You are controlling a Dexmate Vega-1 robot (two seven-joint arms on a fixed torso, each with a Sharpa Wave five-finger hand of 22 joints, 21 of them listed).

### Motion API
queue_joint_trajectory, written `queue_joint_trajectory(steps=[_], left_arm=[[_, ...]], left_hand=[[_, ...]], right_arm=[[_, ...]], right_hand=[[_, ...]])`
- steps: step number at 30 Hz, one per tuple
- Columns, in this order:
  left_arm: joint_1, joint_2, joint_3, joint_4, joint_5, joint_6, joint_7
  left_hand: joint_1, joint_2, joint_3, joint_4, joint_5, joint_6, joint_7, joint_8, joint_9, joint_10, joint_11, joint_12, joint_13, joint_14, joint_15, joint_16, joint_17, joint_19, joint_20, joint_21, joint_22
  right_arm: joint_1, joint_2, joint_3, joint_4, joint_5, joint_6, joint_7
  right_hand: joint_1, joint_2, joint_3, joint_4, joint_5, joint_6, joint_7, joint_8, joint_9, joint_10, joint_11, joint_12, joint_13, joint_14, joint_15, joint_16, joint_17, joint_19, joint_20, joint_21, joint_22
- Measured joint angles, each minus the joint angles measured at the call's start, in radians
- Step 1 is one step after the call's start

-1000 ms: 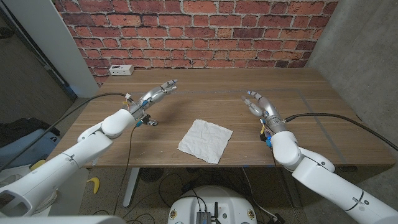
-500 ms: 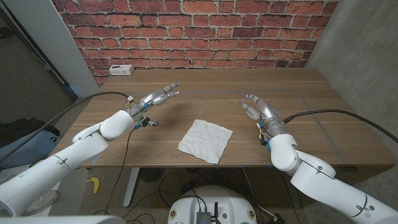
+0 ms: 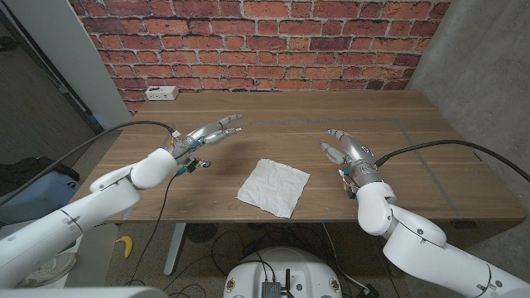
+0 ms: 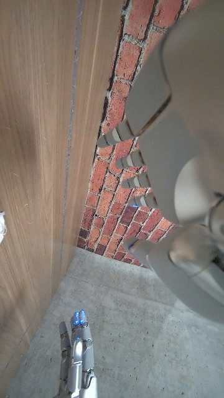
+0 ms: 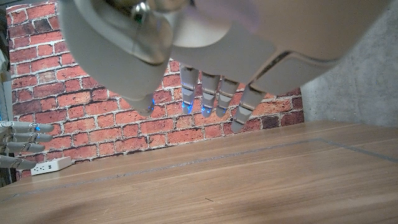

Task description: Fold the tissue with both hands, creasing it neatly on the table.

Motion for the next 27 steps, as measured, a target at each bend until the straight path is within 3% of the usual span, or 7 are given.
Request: queue_joint_trajectory(steps=[15, 27], left_arm=[[0.065, 0.062, -0.031, -0.104, 0.061, 0.071, 0.003], [0.107, 0.098, -0.051, -0.165, 0.08, 0.114, -0.016]], left_hand=[[0.013, 0.005, 0.011, -0.011, -0.004, 0.001, -0.001, -0.004, 0.0, 0.007, -0.001, -0.006, 0.0, 0.005, -0.005, 0.0, -0.003, 0.004, -0.004, -0.008, 0.0], [0.021, 0.005, 0.017, -0.017, -0.004, 0.004, 0.003, -0.004, 0.0, 0.012, 0.005, -0.006, 0.0, 0.005, -0.005, -0.004, -0.002, 0.003, -0.004, -0.008, 0.0]], right_arm=[[0.093, -0.016, -0.177, -0.087, -0.105, -0.237, 0.047], [0.155, -0.023, -0.287, -0.124, -0.12, -0.358, 0.051]], right_hand=[[0.0, 0.0, 0.018, -0.004, 0.0, 0.021, -0.007, 0.0, 0.0, 0.014, -0.014, 0.0, 0.0, 0.016, -0.016, 0.004, 0.005, 0.013, -0.005, 0.0, 0.0], [0.005, -0.005, 0.03, 0.0, 0.0, 0.033, -0.006, 0.0, 0.0, 0.025, -0.018, 0.0, 0.0, 0.031, -0.03, 0.011, 0.005, 0.023, -0.005, 0.0, 0.0]])
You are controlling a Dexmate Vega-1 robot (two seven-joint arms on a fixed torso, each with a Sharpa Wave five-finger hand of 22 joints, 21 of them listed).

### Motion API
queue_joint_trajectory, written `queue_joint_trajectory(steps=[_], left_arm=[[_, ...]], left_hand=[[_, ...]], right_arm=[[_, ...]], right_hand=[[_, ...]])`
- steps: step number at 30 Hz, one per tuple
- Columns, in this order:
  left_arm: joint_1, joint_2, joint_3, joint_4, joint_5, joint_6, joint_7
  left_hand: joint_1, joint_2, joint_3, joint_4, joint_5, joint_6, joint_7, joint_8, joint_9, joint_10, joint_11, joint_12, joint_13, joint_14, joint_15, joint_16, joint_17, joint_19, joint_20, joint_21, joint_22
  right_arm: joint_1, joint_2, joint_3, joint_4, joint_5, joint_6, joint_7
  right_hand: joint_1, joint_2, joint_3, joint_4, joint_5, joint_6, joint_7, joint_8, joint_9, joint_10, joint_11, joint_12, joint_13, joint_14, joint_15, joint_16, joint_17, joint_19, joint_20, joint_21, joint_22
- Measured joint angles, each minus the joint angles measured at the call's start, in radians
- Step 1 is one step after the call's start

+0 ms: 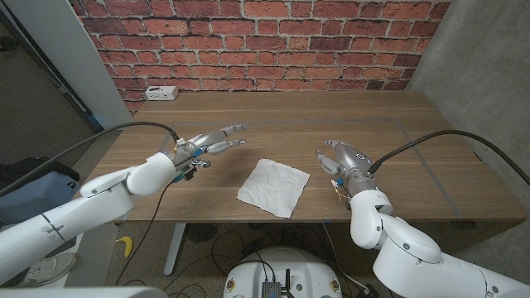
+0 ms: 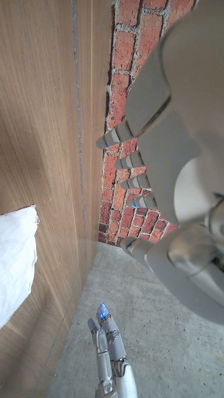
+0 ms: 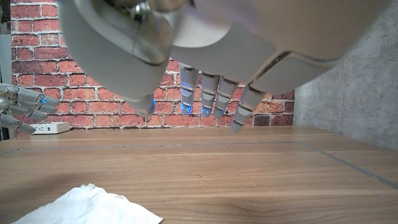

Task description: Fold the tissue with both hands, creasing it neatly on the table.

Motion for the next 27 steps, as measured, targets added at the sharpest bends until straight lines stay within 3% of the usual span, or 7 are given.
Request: queue_joint_trajectory(steps=[10, 27], left_arm=[[0.035, 0.028, -0.014, -0.048, 0.003, 0.037, -0.018], [0.09, 0.075, -0.029, -0.114, 0.01, 0.096, -0.041]], left_hand=[[0.005, 0.005, 0.004, -0.004, 0.0, 0.004, 0.004, 0.0, 0.0, 0.0, 0.0, 0.0, 0.0, 0.0, 0.0, 0.0, 0.0, 0.0, 0.0, -0.006, 0.0], [0.044, 0.0, 0.029, -0.029, -0.007, 0.033, 0.018, 0.001, 0.0, 0.014, -0.004, 0.0, 0.0, 0.0, 0.0, 0.0, 0.0, 0.005, -0.006, -0.014, -0.001]], right_arm=[[0.035, -0.001, -0.074, -0.022, 0.001, -0.066, -0.023], [0.03, 0.016, -0.143, -0.028, -0.075, -0.097, 0.009]], right_hand=[[0.0, 0.0, 0.01, -0.001, 0.0, 0.013, 0.003, 0.0, 0.0, 0.012, -0.001, 0.0, 0.0, 0.017, -0.005, 0.004, 0.005, 0.005, 0.0, 0.0, 0.0], [0.0, 0.0, 0.021, 0.002, 0.0, 0.024, -0.001, 0.0, 0.0, 0.025, 0.004, 0.0, 0.0, 0.03, -0.002, 0.011, 0.005, 0.014, -0.003, 0.0, 0.0]])
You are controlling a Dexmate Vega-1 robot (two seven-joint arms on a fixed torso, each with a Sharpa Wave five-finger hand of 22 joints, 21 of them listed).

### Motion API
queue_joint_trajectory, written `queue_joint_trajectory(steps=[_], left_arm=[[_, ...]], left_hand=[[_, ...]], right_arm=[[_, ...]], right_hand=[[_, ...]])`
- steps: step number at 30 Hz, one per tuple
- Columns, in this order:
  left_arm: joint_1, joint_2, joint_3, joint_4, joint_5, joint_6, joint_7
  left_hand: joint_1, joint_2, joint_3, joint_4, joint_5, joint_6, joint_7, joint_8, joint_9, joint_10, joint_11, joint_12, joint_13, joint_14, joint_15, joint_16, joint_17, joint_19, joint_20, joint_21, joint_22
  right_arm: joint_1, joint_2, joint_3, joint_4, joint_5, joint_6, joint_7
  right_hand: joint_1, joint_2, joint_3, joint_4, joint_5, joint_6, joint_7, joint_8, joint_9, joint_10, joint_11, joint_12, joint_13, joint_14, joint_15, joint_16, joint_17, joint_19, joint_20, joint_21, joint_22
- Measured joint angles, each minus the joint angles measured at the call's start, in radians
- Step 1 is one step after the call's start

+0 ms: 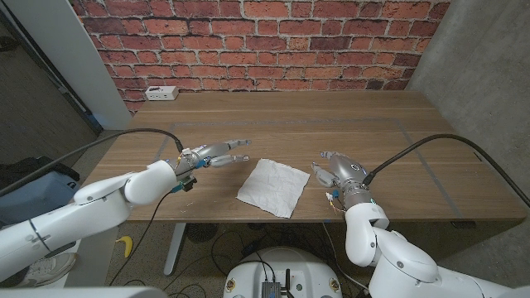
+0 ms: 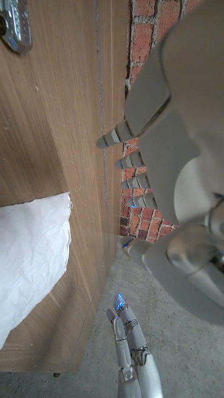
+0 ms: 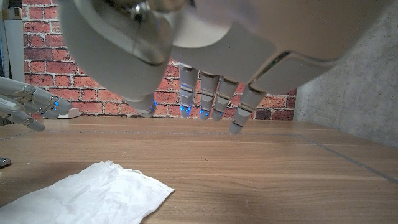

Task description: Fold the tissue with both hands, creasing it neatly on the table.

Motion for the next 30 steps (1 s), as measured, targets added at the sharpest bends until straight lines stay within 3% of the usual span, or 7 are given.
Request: queue_joint_trajectory(steps=[12, 18, 30], left_arm=[[0.046, 0.039, -0.015, -0.053, 0.012, 0.051, -0.005], [0.063, 0.056, -0.019, -0.076, 0.021, 0.078, -0.008], [0.086, 0.092, -0.022, -0.133, 0.046, 0.153, -0.024]], left_hand=[[0.021, -0.006, 0.004, -0.024, 0.0, 0.033, 0.003, 0.007, 0.0, 0.02, -0.005, 0.0, 0.0, 0.007, -0.007, 0.0, 0.0, 0.005, -0.005, 0.0, 0.001], [0.032, -0.005, 0.008, -0.036, 0.0, 0.053, -0.003, 0.011, 0.0, 0.025, -0.01, 0.0, 0.0, 0.007, -0.007, 0.0, 0.0, 0.009, -0.009, 0.0, -0.001], [0.072, -0.014, 0.014, -0.065, -0.004, 0.113, 0.009, 0.022, 0.0, 0.048, -0.023, 0.0, 0.0, 0.016, -0.016, 0.0, 0.0, 0.02, -0.019, -0.007, -0.001]], right_arm=[[-0.02, 0.019, -0.047, 0.008, -0.084, -0.004, 0.046], [-0.027, 0.023, -0.062, 0.011, -0.088, -0.004, 0.042], [-0.031, 0.026, -0.101, 0.011, -0.081, -0.004, 0.016]], right_hand=[[0.0, 0.0, 0.008, 0.0, 0.0, 0.005, 0.005, 0.0, 0.0, 0.004, -0.004, 0.0, 0.0, 0.011, 0.0, 0.004, 0.005, 0.0, 0.0, 0.0, 0.0], [0.0, 0.0, 0.008, 0.0, 0.0, 0.011, 0.011, 0.0, 0.0, 0.007, 0.0, 0.0, 0.0, 0.011, 0.0, 0.004, 0.005, 0.0, 0.0, 0.0, 0.0], [0.0, 0.0, 0.015, 0.001, 0.0, 0.02, 0.009, 0.0, 0.0, 0.013, -0.005, 0.0, 0.0, 0.015, -0.004, 0.004, 0.005, 0.009, -0.002, 0.0, 0.0]])
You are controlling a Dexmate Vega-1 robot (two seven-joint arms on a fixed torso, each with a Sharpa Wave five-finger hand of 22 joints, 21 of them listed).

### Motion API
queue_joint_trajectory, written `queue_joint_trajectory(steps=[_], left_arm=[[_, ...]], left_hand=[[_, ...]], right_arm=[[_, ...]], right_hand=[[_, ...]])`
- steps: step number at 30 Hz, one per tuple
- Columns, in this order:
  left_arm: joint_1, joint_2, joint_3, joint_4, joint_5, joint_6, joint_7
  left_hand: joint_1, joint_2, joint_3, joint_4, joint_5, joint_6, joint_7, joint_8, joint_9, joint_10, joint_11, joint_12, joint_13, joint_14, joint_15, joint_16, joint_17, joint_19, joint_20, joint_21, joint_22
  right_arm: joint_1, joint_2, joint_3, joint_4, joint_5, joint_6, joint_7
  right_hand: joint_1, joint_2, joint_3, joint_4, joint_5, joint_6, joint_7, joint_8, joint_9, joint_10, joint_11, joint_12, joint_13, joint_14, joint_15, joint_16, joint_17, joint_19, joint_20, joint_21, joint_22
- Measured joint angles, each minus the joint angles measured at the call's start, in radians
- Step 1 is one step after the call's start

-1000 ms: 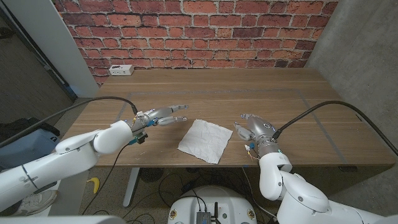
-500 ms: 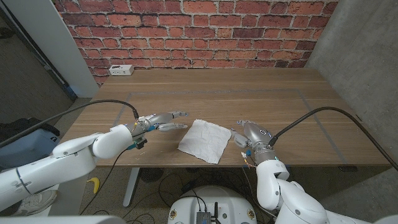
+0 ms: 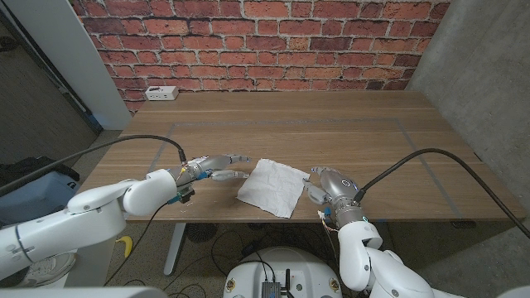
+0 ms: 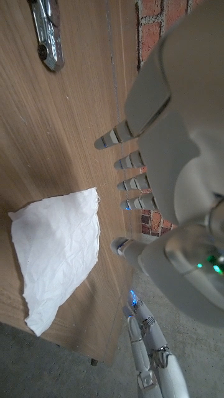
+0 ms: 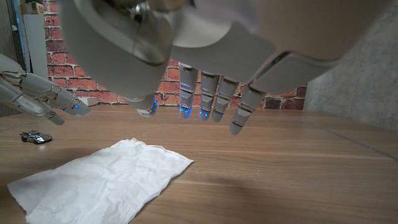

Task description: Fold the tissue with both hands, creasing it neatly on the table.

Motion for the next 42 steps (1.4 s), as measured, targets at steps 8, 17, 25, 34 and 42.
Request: queue_joint_trajectory(steps=[8, 17, 25, 34, 42], left_arm=[[-0.003, 0.025, 0.019, -0.045, 0.035, 0.068, -0.02], [-0.024, 0.045, 0.053, -0.09, 0.092, 0.142, -0.046], [-0.038, 0.062, 0.09, -0.128, 0.16, 0.199, -0.061], [-0.04, 0.078, 0.118, -0.161, 0.24, 0.259, -0.068], [-0.03, 0.094, 0.145, -0.194, 0.328, 0.315, -0.076]], left_hand=[[0.03, -0.006, 0.007, -0.02, 0.0, 0.053, -0.003, 0.004, 0.0, 0.019, -0.006, 0.0, 0.0, 0.009, -0.009, 0.0, 0.0, 0.011, -0.011, 0.0, 0.0], [0.095, -0.018, 0.02, -0.035, 0.0, 0.127, -0.001, 0.019, 0.0, 0.05, -0.021, 0.004, 0.0, 0.03, -0.02, 0.0, 0.0, 0.035, -0.027, 0.0, -0.005], [0.171, -0.037, 0.03, -0.045, 0.004, 0.196, -0.003, 0.029, 0.0, 0.071, -0.025, 0.004, 0.0, 0.043, -0.021, 0.001, -0.005, 0.058, -0.033, -0.004, -0.005], [0.264, -0.061, 0.038, -0.053, 0.016, 0.268, -0.011, 0.044, 0.0, 0.077, -0.03, 0.004, -0.002, 0.048, -0.027, 0.001, -0.005, 0.075, -0.039, -0.011, -0.009], [0.373, -0.096, 0.042, -0.057, 0.017, 0.349, -0.014, 0.055, 0.005, 0.071, -0.036, -0.008, -0.002, 0.052, -0.023, -0.004, -0.002, 0.086, -0.043, -0.019, -0.009]], right_arm=[[-0.002, -0.001, -0.019, 0.0, 0.023, 0.0, -0.028], [-0.002, -0.001, -0.034, 0.0, 0.057, 0.011, -0.061], [-0.005, -0.001, -0.052, 0.007, 0.077, 0.031, -0.1], [-0.009, 0.002, -0.076, 0.016, 0.078, 0.051, -0.132], [-0.006, 0.01, -0.115, 0.029, 0.042, 0.064, -0.146]], right_hand=[[0.008, 0.0, 0.008, -0.008, 0.0, 0.016, -0.002, 0.0, 0.0, 0.016, 0.005, 0.0, 0.0, 0.003, -0.003, 0.0, 0.002, 0.004, 0.004, 0.0, 0.0], [0.021, -0.006, 0.02, -0.02, 0.0, 0.032, 0.003, 0.004, 0.0, 0.03, 0.005, 0.006, 0.004, 0.013, -0.005, 0.0, 0.002, 0.012, 0.001, 0.0, 0.0], [0.062, -0.031, 0.034, -0.063, -0.01, 0.084, 0.013, 0.012, 0.0, 0.069, 0.008, 0.008, 0.005, 0.047, -0.019, 0.008, -0.007, 0.044, 0.007, 0.007, 0.0], [0.107, -0.062, 0.032, -0.12, -0.011, 0.145, 0.023, 0.019, 0.0, 0.127, 0.002, 0.022, 0.005, 0.086, -0.036, 0.015, -0.012, 0.078, 0.014, 0.013, 0.0], [0.161, -0.116, 0.012, -0.167, -0.003, 0.211, 0.01, 0.035, 0.005, 0.184, -0.016, 0.039, 0.014, 0.112, -0.037, 0.015, -0.012, 0.099, 0.006, 0.012, 0.0]])
